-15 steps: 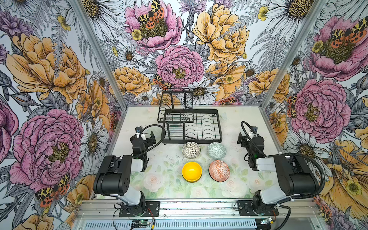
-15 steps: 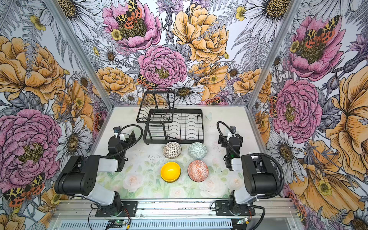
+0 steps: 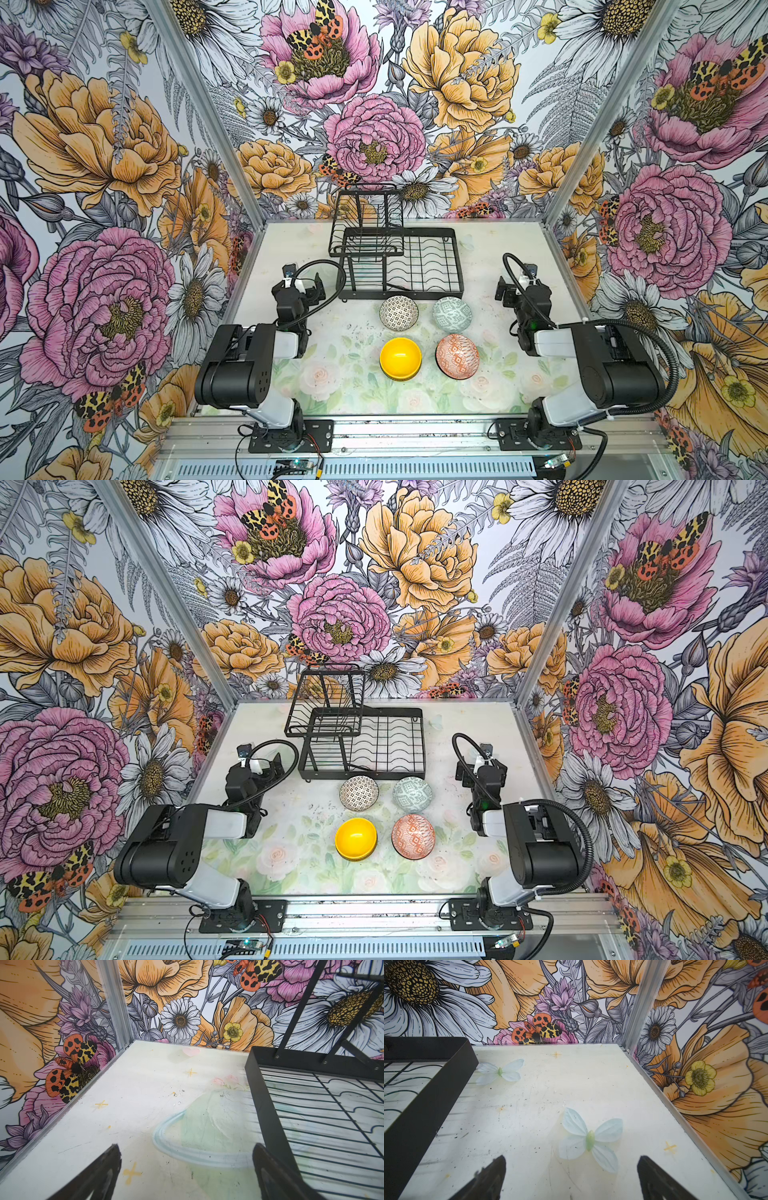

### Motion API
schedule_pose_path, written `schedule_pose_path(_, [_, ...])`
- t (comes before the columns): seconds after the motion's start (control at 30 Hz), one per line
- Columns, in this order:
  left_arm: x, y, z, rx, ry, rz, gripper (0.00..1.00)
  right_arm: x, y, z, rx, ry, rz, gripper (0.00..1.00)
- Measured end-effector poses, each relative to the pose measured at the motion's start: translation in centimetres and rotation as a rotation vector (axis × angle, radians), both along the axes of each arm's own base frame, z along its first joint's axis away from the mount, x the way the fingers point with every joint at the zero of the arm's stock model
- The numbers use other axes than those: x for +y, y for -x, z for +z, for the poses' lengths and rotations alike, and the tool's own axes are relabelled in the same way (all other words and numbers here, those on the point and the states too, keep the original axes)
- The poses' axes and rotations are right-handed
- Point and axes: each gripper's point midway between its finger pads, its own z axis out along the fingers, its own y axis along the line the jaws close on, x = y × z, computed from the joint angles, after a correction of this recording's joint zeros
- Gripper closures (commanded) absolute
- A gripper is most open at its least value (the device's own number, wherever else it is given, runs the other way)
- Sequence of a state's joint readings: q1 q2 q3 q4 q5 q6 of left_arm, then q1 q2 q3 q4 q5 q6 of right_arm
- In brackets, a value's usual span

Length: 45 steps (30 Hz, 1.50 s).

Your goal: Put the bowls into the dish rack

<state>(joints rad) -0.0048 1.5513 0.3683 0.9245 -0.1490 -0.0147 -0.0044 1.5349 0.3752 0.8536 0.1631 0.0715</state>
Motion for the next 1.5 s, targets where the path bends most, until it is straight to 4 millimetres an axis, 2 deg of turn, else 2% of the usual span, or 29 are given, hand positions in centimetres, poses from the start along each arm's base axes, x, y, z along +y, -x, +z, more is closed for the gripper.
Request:
schedule_pose_path(0.67, [0.0,0.4,0.2,0.021,-0.034,0.042,0.01,-0.2,0.1,0.0,0.041,-0.002,-0.008,0.01])
schedule_pose_path(0.73, [-0.6,0.6,1.4,0.018,-0.055,0.054,0.01,-0.3,-0.2,1.7,0.044,-0.003,-0.02,0.01])
schedule_pose_path(0.9, [-2.2,0.7,6.7,-0.007,-0.06,0.103,0.01,-0.7,-0.6,10.4,-0.061,-0.015,-0.052,0.01])
schedule_pose_path(1.0, [-2.7,1.1,9.5,0.004,-0.012,0.131,0.01,-0.7,0.2,14.1,-0.088,-0.039,-0.089,0.01])
schedule_pose_path(1.1, [-2.4,2.1,10.8,0.047,0.033,0.155,0.01,0.4,1.0,15.3,-0.058,-0.043,-0.087,0.01])
schedule_pose_path(1.23, [-2.2,3.9,11.2,0.165,0.056,0.161,0.01,2.9,2.1,14.4,0.081,-0.064,-0.012,0.0])
schedule_pose_path(1.4, [-2.6,5.5,10.8,0.321,0.071,0.118,0.01,5.3,1.1,15.2,0.253,-0.109,0.083,0.01])
schedule_pose_path(1.5, [-3.2,6.8,10.1,0.409,0.081,0.07,0.01,6.5,1.0,14.6,0.349,-0.129,0.129,0.01])
